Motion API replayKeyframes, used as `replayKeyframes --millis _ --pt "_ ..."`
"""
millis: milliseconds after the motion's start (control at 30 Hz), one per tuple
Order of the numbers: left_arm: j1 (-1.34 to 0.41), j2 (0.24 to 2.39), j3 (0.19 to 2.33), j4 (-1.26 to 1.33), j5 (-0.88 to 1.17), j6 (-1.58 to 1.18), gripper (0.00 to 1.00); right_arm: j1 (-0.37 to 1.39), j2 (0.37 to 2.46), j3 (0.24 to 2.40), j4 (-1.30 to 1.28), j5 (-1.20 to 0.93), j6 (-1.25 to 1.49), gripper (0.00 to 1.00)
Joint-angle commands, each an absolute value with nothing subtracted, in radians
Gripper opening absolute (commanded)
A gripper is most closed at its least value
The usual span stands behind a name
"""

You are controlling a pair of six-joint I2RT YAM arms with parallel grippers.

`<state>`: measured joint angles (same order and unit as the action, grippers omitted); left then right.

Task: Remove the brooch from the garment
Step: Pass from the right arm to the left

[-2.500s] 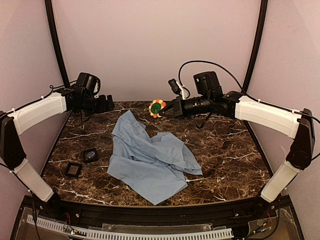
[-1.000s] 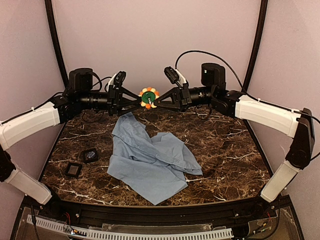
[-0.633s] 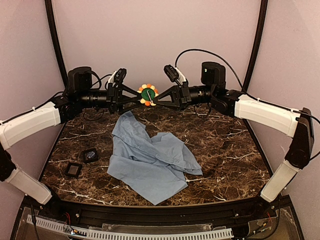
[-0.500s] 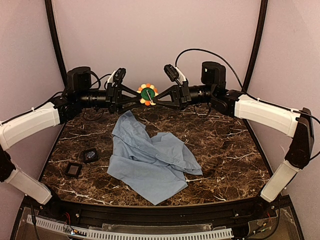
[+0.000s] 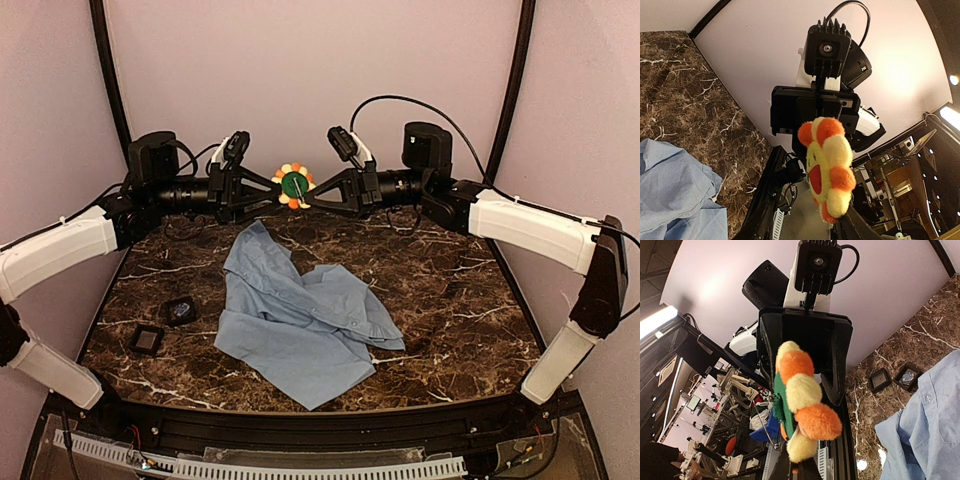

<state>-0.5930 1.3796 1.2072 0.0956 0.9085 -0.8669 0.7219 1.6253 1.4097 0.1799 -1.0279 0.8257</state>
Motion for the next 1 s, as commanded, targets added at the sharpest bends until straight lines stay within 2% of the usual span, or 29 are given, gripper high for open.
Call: replayKeyframes --millis 0,100,267,467,967 --pt "-0.603 1.366 1.203 0.161 0.957 -0.890 0.47 0.733 1.628 1.407 0.210 -0.998 0.833 0.00" --pt "-0.603 1.352 1.195 0.124 0.950 -0.864 0.53 0.733 1.620 1.390 0.224 -0.985 0.838 0.00" --pt "-0.603 1.319 1.155 0.098 0.926 -0.848 0.55 0.733 1.623 1.387 0.236 -0.989 0.849 0.00" --pt "-0.603 1.334 1.174 0.099 0.911 -0.845 0.46 0.741 1.636 1.416 0.207 -1.000 0.835 0.00" --pt "-0.611 1.383 1.210 0.126 0.942 -0.855 0.36 0.777 1.646 1.435 0.186 -0.979 0.827 0.00"
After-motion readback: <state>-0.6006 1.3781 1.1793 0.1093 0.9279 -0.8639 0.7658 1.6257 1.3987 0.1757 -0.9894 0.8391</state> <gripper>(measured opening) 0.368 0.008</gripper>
